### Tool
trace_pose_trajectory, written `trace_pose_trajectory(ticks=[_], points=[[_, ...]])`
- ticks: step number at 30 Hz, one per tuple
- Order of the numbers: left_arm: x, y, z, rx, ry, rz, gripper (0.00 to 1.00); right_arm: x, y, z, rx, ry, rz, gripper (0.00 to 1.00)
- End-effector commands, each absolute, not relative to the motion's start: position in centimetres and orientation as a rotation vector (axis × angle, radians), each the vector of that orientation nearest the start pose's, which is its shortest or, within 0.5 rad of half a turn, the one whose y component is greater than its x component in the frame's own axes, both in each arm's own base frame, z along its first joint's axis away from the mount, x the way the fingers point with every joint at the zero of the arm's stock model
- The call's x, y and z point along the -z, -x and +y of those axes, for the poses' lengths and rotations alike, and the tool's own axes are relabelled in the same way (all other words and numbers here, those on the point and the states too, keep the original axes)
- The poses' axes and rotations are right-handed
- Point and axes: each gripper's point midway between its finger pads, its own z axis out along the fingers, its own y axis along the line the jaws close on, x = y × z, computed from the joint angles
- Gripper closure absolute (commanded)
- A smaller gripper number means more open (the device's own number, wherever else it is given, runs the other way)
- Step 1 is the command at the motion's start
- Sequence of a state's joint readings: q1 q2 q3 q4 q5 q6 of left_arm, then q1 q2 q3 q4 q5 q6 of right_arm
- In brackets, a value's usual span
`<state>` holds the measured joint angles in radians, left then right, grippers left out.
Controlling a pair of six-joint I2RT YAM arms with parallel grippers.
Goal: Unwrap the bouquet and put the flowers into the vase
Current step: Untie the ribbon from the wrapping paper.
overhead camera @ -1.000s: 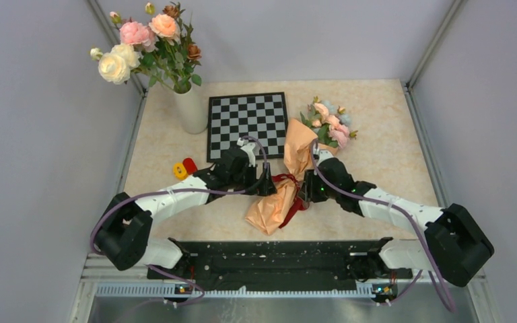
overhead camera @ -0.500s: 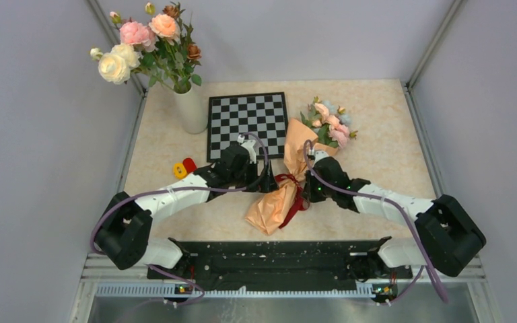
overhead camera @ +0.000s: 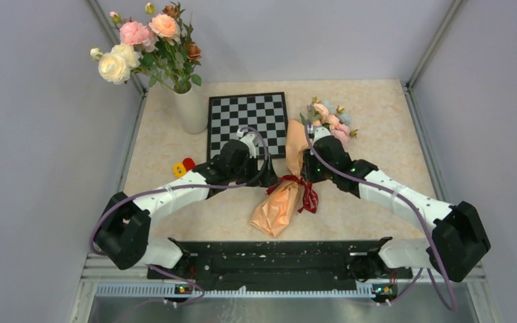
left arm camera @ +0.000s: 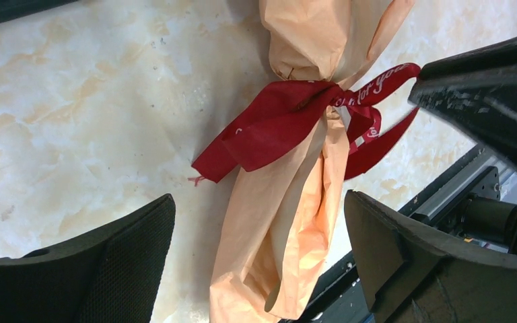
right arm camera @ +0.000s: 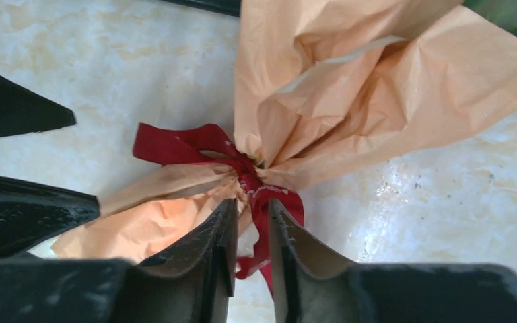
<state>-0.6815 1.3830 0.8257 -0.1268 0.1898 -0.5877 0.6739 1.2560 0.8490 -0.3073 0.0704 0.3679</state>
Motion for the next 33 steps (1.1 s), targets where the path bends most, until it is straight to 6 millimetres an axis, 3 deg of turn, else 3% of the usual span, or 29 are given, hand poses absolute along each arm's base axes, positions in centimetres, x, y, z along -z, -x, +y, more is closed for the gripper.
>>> trace_pose_trajectory(ticks=[1,4,7,19,25,30,33], points=[[-13.6,-27.7,-28.2,0.865,-0.201,2.297,0.01,-13.4,-26.5,21.2,-0.417,0.288,2.332,0.67],[-13.4,-28.0,-28.2,0.881,-0.197,2.296,0.04,-13.4,-24.8,21.4,-0.508,0.263,2.342,0.53],[-12.8,-27.9,-28.7,0.906,-0.218,2.307,0.07,-12.4,-22.9,21.2,-0.584,0.224,2.373,0.49],[-10.4,-27.7,-29.9,0.951,-0.246,2.387,0.23,-8.1,-17.4,21.2,-0.806,0.033,2.530,0.52],[-9.4,-27.2,-30.5,0.996,-0.228,2.428,0.32,-7.2,-16.8,21.3,-0.843,-0.025,2.541,0.54],[-9.4,-28.1,-31.5,1.031,-0.226,2.408,0.42,-6.9,-17.0,21.4,-0.843,-0.032,2.540,0.56],[-9.7,-28.6,-32.1,1.046,-0.215,2.407,0.59,-6.4,-17.4,21.1,-0.804,-0.056,2.545,0.59]])
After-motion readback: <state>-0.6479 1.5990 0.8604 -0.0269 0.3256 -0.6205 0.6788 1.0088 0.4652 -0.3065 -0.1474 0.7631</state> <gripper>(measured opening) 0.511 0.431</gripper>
